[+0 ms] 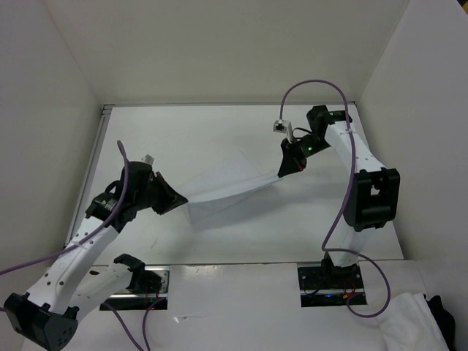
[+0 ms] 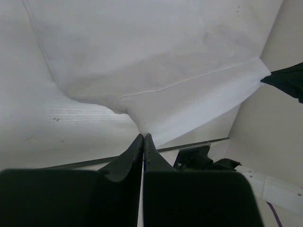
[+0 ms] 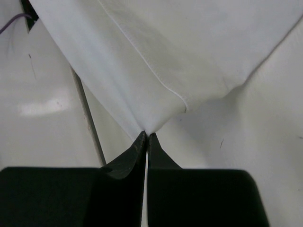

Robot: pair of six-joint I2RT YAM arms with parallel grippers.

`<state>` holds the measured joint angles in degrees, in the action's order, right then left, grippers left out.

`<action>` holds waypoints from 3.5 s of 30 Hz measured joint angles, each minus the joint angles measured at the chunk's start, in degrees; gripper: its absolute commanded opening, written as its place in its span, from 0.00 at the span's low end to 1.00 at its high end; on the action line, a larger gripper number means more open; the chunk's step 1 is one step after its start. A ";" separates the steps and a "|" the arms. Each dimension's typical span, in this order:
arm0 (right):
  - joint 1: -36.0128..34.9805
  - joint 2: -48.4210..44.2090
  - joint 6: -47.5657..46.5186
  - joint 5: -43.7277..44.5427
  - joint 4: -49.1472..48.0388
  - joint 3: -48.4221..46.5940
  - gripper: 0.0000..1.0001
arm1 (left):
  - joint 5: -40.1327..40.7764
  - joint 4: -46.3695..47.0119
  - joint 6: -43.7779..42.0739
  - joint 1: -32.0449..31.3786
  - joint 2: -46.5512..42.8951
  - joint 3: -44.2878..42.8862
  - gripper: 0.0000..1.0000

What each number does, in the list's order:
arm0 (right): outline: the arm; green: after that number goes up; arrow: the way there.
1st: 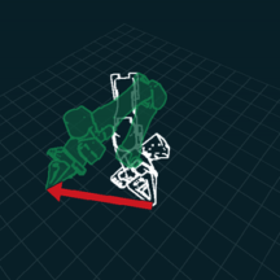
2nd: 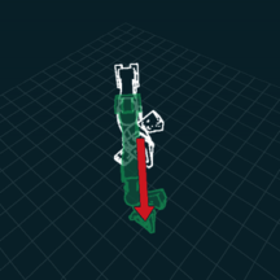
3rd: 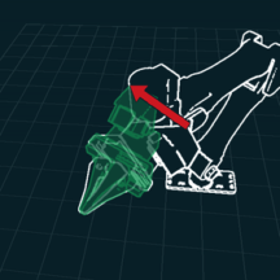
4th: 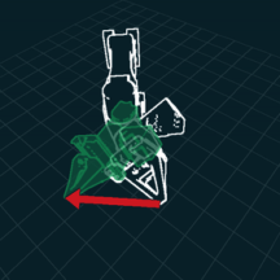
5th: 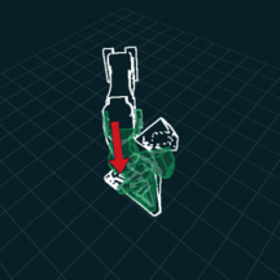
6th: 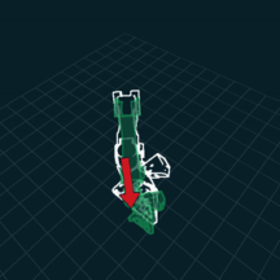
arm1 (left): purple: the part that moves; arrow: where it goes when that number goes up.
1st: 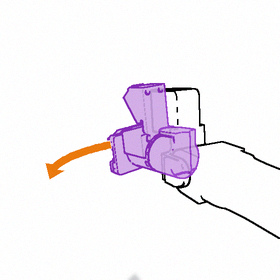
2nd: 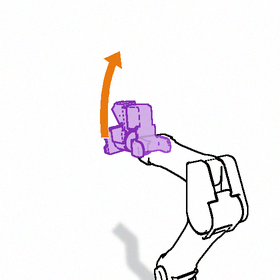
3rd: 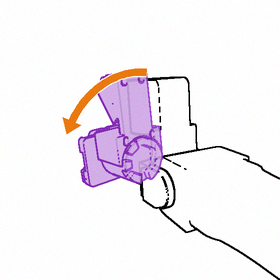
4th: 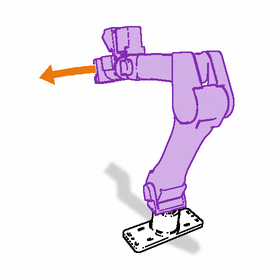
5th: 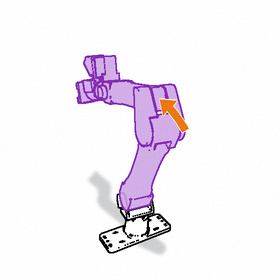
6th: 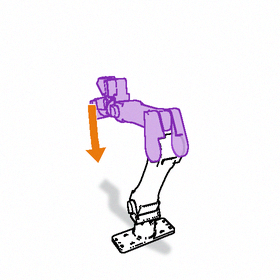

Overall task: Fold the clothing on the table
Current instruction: Fold the skirt

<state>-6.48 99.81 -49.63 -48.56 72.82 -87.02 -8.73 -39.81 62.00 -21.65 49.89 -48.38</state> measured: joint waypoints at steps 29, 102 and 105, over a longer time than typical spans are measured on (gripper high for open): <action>-3.67 23.52 31.19 -11.80 -28.37 -11.63 0.01 | 7.87 5.33 10.73 0.31 7.82 5.62 0.00; -10.56 39.30 24.33 8.68 -31.67 -31.69 0.64 | 14.95 14.47 -4.79 -7.91 40.72 -10.58 0.27; -10.58 39.30 24.35 9.31 -31.63 -32.06 0.63 | 14.95 14.36 -4.68 -7.91 41.16 -10.32 0.27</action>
<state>-17.06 139.11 -25.28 -39.24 41.19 -119.09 6.22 -25.45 57.32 -29.56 91.05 -58.70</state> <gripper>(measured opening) 0.633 0.267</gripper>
